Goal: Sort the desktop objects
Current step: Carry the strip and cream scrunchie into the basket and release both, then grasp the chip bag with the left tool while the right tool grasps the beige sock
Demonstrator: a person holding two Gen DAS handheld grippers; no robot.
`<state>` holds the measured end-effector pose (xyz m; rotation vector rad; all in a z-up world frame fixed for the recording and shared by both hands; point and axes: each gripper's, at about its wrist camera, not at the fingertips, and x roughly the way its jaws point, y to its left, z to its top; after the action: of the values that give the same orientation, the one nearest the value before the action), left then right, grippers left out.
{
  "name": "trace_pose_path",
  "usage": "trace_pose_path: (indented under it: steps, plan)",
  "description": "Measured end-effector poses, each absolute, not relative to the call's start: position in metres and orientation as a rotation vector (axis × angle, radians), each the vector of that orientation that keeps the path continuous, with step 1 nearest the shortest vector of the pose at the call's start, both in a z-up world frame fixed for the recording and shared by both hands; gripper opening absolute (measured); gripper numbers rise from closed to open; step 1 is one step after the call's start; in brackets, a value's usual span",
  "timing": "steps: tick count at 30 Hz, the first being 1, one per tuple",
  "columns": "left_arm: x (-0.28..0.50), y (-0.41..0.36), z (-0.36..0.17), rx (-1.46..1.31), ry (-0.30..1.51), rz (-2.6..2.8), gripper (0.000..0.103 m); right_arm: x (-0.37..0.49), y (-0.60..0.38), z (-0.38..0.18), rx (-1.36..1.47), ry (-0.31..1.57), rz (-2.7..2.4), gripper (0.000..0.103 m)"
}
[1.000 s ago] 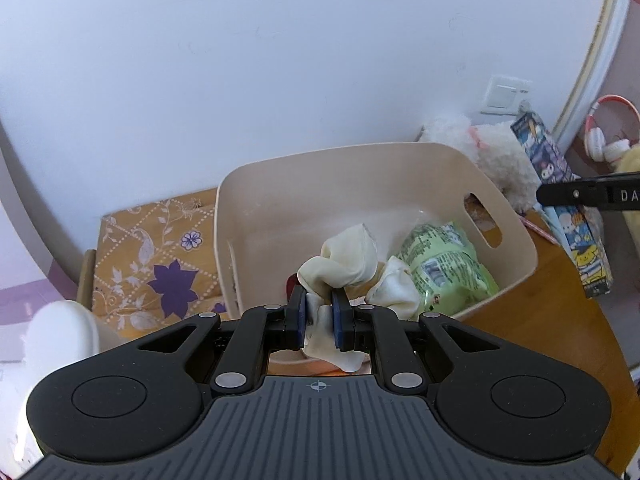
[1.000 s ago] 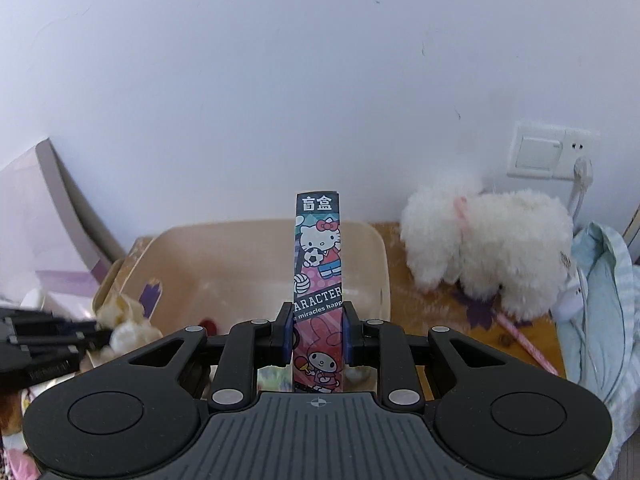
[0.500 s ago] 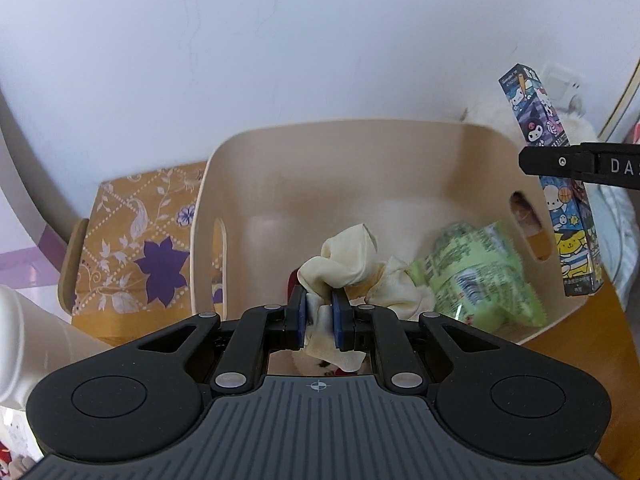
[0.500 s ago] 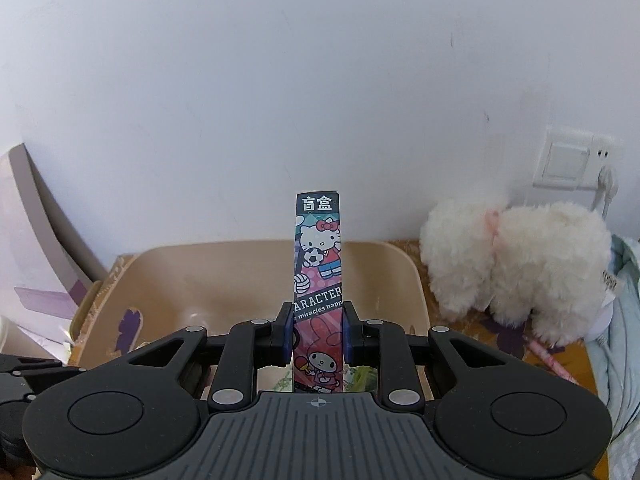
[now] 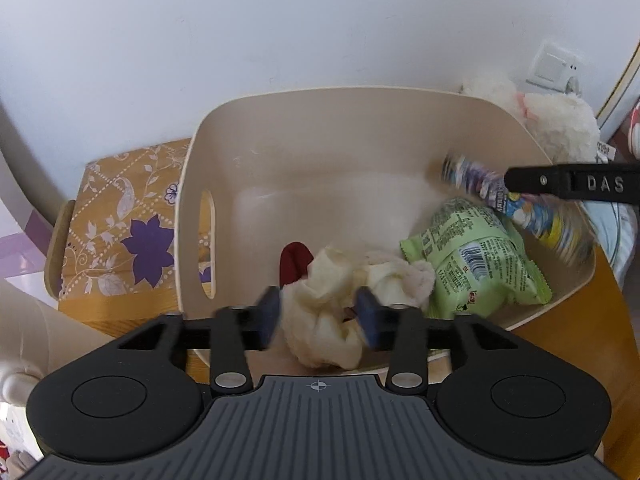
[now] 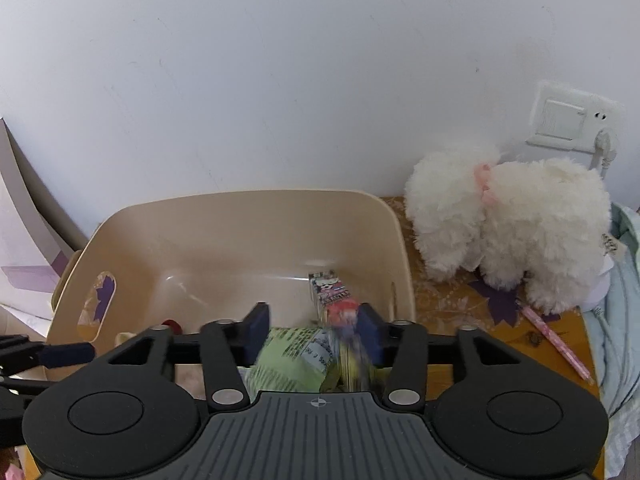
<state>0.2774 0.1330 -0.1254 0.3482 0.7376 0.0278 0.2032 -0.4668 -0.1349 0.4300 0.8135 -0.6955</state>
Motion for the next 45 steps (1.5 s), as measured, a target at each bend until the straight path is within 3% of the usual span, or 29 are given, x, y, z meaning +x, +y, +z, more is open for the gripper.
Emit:
trace_pose_path:
  steps: [8, 12, 15, 29, 45]
  plan:
    - [0.258, 0.133, -0.114, 0.341, 0.715, 0.005, 0.059, 0.166, -0.466, -0.116, 0.472, 0.733, -0.684, 0.080]
    - [0.238, 0.133, -0.109, 0.360, 0.710, -0.023, 0.064, 0.144, -0.460, -0.110, 0.429, 0.719, -0.692, 0.098]
    - [0.222, 0.136, -0.108, 0.381, 0.703, -0.043, 0.068, 0.128, -0.451, -0.110, 0.361, 0.718, -0.683, 0.102]
    - [0.168, 0.138, -0.120, 0.330, 0.740, -0.100, 0.071, 0.071, -0.384, -0.126, 0.188, 0.839, -0.578, 0.103]
    - [0.124, 0.108, -0.172, 0.551, 0.856, -0.250, 0.072, 0.035, -0.350, -0.177, 0.204, 1.000, -0.528, 0.103]
